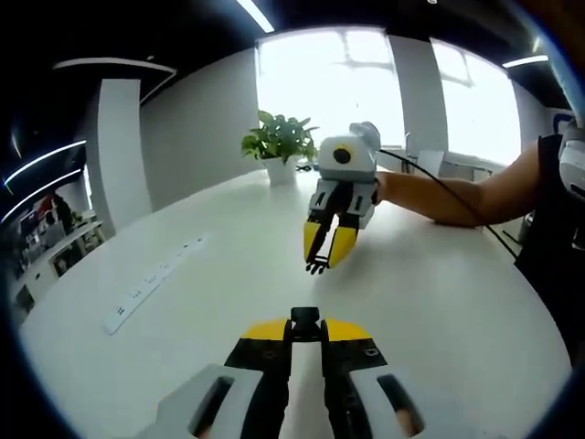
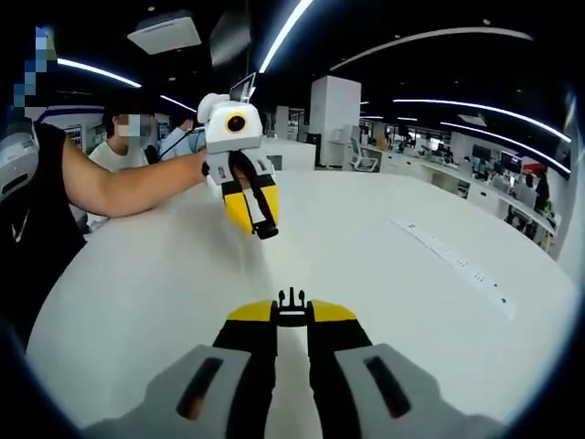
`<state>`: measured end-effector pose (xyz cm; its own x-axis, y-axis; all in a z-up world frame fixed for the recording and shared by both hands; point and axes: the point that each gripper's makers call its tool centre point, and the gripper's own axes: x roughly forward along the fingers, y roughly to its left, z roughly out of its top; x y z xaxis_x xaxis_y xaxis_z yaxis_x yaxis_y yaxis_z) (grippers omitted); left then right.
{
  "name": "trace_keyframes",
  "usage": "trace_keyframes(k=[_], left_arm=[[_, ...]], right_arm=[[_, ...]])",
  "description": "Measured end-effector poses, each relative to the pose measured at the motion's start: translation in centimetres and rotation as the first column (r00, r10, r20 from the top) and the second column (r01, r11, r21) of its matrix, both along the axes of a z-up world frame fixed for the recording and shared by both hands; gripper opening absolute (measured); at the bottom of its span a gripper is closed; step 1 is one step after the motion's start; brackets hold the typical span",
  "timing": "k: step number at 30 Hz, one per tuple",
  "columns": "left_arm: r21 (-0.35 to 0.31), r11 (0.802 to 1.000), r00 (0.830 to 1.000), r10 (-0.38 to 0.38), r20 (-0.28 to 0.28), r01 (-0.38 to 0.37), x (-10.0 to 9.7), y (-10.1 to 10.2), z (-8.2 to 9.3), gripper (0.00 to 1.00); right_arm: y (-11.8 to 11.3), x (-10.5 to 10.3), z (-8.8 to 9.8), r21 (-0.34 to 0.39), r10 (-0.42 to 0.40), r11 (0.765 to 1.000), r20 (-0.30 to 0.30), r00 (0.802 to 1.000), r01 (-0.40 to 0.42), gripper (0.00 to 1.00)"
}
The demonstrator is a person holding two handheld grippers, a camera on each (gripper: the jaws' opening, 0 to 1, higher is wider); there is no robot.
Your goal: Snap the two parts of the plastic buckle together until the buckle closes and remains connected.
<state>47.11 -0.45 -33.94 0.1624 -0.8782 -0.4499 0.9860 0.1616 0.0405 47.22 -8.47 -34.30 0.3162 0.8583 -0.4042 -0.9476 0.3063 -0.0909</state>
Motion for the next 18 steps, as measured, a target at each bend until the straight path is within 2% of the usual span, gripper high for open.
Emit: trace_keyframes(k=[3,10,18], left_arm=[[0.015,1.000,1.000,0.001,0.007,-0.001,-0.09,-0.01,-0.24,0.10],[0.002,1.000,1.000,-0.003,0.010,0.003,-0.22,-0.08,0.24,0.10],[-0.005,1.000,1.000,-0.004,0.003,0.004,-0.79,0.02,0.16,0.10]], right_arm=[[0.01,-0.04,0.14,0.002,-0.001,1.000,0.003,1.000,0.001,0.11],[0.21,-0.68,-0.14,-0.005,0.001,1.000,0.001,1.000,-0.001,0.11],[0.06,-0.76,0.46,0.010,-0.004,1.000,0.009,1.000,0.004,0.11]])
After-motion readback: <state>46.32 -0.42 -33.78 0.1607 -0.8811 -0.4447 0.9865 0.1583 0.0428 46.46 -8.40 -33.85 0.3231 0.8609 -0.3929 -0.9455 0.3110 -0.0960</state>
